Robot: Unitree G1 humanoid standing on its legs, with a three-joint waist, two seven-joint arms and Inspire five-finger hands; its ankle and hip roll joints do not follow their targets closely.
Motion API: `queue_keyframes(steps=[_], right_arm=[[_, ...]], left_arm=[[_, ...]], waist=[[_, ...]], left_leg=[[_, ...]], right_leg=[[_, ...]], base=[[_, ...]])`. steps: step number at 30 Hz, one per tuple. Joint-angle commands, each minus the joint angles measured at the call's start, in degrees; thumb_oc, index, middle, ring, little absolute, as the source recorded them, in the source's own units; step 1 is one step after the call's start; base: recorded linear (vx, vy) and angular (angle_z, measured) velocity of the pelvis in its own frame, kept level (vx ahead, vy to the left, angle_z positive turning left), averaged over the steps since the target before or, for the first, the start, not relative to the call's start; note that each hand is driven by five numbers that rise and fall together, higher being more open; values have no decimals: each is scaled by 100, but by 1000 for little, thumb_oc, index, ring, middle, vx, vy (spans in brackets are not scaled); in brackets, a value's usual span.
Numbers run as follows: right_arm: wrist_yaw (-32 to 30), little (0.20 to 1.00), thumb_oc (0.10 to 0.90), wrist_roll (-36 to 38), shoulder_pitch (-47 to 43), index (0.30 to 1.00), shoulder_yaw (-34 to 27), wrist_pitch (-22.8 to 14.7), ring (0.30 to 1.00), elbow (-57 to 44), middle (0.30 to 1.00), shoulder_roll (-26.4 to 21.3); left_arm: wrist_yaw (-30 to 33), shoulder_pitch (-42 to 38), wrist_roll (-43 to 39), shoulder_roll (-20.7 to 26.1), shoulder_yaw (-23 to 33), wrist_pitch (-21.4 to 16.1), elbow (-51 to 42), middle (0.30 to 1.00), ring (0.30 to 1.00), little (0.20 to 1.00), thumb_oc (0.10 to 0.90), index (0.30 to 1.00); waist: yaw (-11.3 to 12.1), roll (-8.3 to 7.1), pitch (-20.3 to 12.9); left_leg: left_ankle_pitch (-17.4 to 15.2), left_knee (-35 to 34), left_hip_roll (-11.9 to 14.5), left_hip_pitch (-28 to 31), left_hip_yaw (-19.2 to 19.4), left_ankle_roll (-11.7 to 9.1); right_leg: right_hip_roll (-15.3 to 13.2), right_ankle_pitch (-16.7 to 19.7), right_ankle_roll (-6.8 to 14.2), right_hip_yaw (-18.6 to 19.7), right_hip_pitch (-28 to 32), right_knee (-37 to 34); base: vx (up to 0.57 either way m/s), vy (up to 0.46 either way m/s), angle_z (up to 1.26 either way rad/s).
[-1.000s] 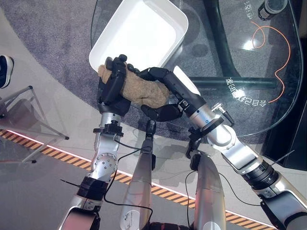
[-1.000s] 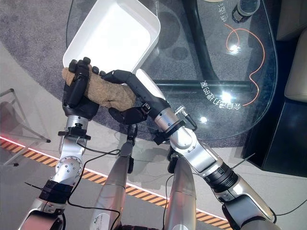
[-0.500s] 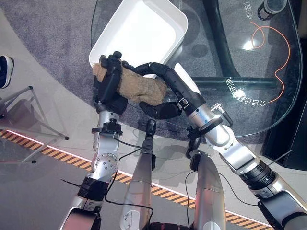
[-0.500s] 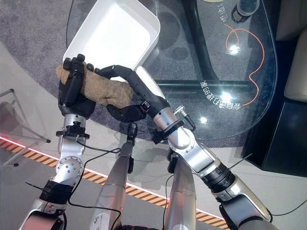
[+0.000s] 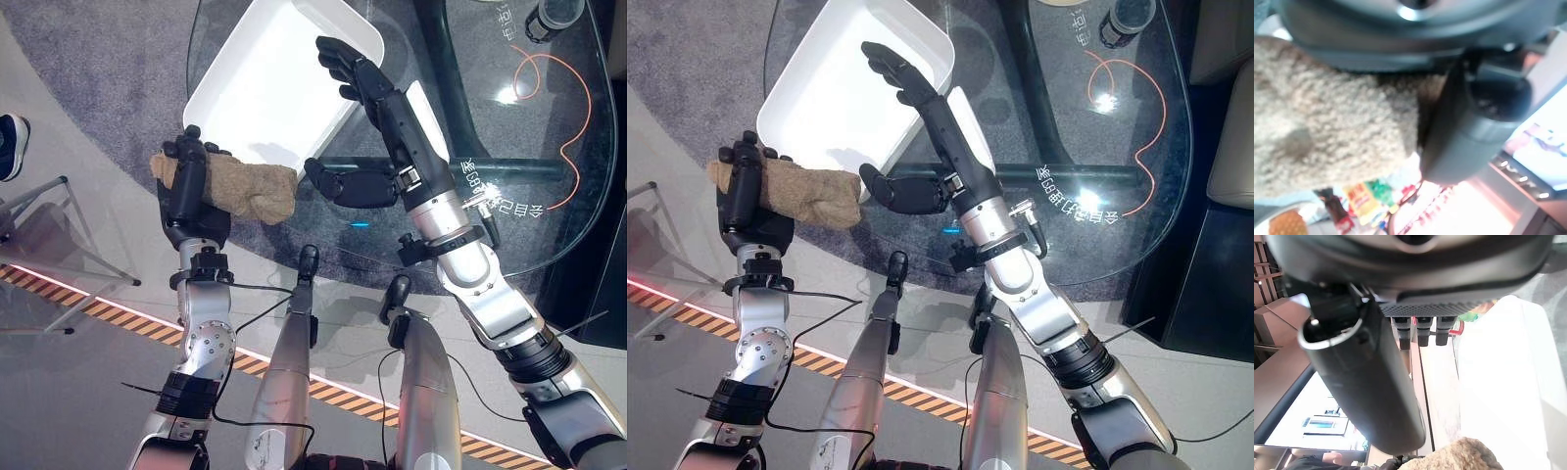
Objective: Wipe the table with a cloth and put it in the basket.
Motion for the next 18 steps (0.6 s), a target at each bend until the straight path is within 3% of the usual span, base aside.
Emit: queue_keyframes(steps=[1, 18], right_arm=[[-565, 900, 800, -257, -541, 900, -253, -853, 900, -903, 900, 105], [-2290, 900, 800, -695, 423, 900, -1534, -1329, 900, -326, 900, -100]], left_arm=[[-143, -559, 715, 90, 477, -767, -799, 300, 300, 200, 100, 300], [-280, -403, 1074, 231, 845, -962, -866, 300, 300, 200, 100, 300]], waist=[[-90, -93, -160], [-312, -119, -160]], left_leg=[[-644, 795, -593, 156, 353, 447], [-720, 810, -507, 215, 443, 458]], right_leg=[[367, 905, 248, -212, 509, -1289], [393, 920, 289, -67, 502, -1263]], base=[[0, 0, 0], [0, -1, -1]])
